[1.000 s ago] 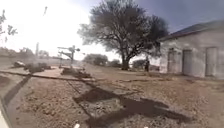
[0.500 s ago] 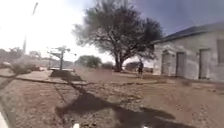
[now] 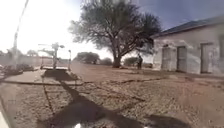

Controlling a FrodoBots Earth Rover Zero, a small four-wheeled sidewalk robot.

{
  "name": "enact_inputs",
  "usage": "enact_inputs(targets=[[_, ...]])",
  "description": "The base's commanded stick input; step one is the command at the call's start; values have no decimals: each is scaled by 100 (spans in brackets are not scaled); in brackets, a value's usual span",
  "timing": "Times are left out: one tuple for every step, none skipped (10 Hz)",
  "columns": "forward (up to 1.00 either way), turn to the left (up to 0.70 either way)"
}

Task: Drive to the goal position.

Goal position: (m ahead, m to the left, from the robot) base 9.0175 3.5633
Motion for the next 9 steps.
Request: enact_inputs(targets=[[70, -14], [70, -14], [70, -14], [70, -14], [70, -14], [70, -14], [70, -5], [70, -2], [70, 0]])
